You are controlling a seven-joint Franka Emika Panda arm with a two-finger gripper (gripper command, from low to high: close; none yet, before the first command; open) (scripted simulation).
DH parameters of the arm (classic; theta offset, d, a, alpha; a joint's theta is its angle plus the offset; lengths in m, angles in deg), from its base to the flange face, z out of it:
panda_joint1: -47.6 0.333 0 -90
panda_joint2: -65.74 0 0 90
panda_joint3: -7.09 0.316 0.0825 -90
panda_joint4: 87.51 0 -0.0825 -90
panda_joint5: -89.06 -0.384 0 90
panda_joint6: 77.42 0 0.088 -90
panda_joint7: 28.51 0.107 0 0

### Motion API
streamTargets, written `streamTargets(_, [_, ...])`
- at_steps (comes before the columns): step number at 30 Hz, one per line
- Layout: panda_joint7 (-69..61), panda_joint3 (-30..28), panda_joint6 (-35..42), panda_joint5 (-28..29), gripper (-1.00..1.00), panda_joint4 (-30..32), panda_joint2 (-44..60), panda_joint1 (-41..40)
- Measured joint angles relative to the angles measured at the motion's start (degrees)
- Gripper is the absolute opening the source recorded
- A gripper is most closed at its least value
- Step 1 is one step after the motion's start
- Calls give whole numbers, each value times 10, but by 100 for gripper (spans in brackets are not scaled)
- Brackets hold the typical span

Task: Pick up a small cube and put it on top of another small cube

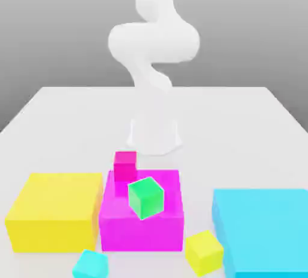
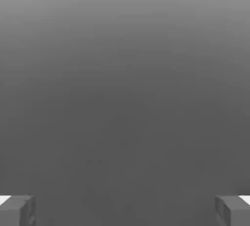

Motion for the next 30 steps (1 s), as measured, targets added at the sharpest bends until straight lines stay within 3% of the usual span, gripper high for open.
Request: streamTargets(30, [-8,-43,-232,-46,0,25,627,-74])
